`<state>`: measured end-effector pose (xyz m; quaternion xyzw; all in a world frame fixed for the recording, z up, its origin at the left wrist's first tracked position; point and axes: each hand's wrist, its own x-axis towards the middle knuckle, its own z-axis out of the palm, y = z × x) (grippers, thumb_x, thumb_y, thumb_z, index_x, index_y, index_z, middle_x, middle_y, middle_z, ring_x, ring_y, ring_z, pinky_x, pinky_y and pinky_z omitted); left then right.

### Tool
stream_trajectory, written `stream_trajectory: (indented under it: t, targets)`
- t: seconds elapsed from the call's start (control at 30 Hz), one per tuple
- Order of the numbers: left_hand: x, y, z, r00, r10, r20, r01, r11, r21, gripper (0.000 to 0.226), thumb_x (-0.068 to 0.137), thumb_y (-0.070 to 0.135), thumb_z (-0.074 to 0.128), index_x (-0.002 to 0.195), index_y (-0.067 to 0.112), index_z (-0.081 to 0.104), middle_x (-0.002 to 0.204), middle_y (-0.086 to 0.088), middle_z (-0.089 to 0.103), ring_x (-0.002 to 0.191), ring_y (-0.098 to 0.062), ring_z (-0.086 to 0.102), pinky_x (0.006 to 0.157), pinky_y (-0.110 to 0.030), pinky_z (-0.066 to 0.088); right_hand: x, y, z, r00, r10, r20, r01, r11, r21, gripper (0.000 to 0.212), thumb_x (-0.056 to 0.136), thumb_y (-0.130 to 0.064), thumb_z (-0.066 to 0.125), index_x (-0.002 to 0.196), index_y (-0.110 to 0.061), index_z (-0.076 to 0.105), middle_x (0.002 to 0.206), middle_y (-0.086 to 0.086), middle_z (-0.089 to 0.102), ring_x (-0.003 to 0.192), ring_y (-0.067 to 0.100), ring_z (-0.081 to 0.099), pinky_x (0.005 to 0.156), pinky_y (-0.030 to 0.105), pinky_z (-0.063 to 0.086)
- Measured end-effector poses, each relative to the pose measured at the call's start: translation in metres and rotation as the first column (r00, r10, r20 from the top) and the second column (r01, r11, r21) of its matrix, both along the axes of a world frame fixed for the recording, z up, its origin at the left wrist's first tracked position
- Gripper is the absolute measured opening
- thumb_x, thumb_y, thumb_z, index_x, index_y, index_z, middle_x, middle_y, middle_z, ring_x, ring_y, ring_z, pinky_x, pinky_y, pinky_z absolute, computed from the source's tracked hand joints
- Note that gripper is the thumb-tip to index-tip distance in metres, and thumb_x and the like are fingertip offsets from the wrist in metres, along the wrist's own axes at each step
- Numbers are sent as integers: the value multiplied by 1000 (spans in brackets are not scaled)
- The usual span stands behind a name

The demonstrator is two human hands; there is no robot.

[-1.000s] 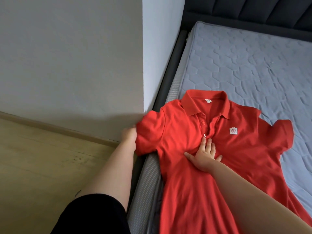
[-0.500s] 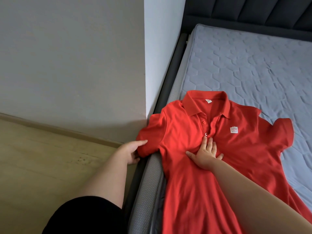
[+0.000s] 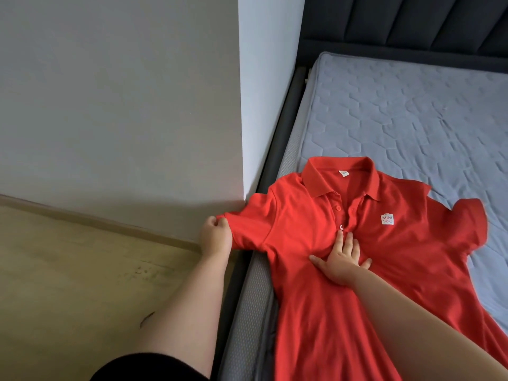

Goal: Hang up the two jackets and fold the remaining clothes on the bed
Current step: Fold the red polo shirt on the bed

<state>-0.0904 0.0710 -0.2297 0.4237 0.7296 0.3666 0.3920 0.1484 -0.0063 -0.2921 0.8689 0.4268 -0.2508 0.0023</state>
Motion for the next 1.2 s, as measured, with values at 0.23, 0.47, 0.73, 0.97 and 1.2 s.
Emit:
stream_trajectory:
  t: [0.23,0.47,0.73,0.97,1.2]
  targets:
    - [60,-20,54,887,-340,-312,447,800,401,11,90,10,53,84,2,58,89,-20,64,86,-35,59,73,-37,36,-3,0,9,1000,0,9,0,1000,-9,110,77,-73,48,148,-21,-18,157,1,-17,145,20,-12,111,59,3]
    - [77,-65,35,453,-470,-757,864,441,243,40,80,15,58,120,13,57,132,-7,50,124,-28,43,102,-41,33,12,-7,36,968,-29,-248,65,988,138,86,87,-43,60,151,-24,6,159,3,0,146,24,4,115,49,9]
    - [59,-77,10,598,-616,-514,642,751,-153,56,83,26,59,132,20,33,122,-7,50,110,-29,53,80,-39,45,21,-15,72,913,-117,-392,275,885,376,43,94,-19,52,134,-4,48,135,17,50,126,29,46,108,32,32]
    - [43,-63,5,654,-556,-512,552,814,-180,27,86,32,50,101,12,61,108,-11,65,104,-32,60,79,-34,47,-21,40,111,985,102,-136,-7,822,570,54,86,-24,64,134,-7,47,135,14,46,127,31,39,106,34,29]
    - [29,-60,-10,701,-577,-419,501,817,-286,25,91,23,43,102,9,61,113,-11,63,107,-30,58,81,-32,46,-20,45,110,982,-48,-184,103,949,299,18,90,-13,51,76,-8,62,77,8,61,90,28,58,59,21,38]
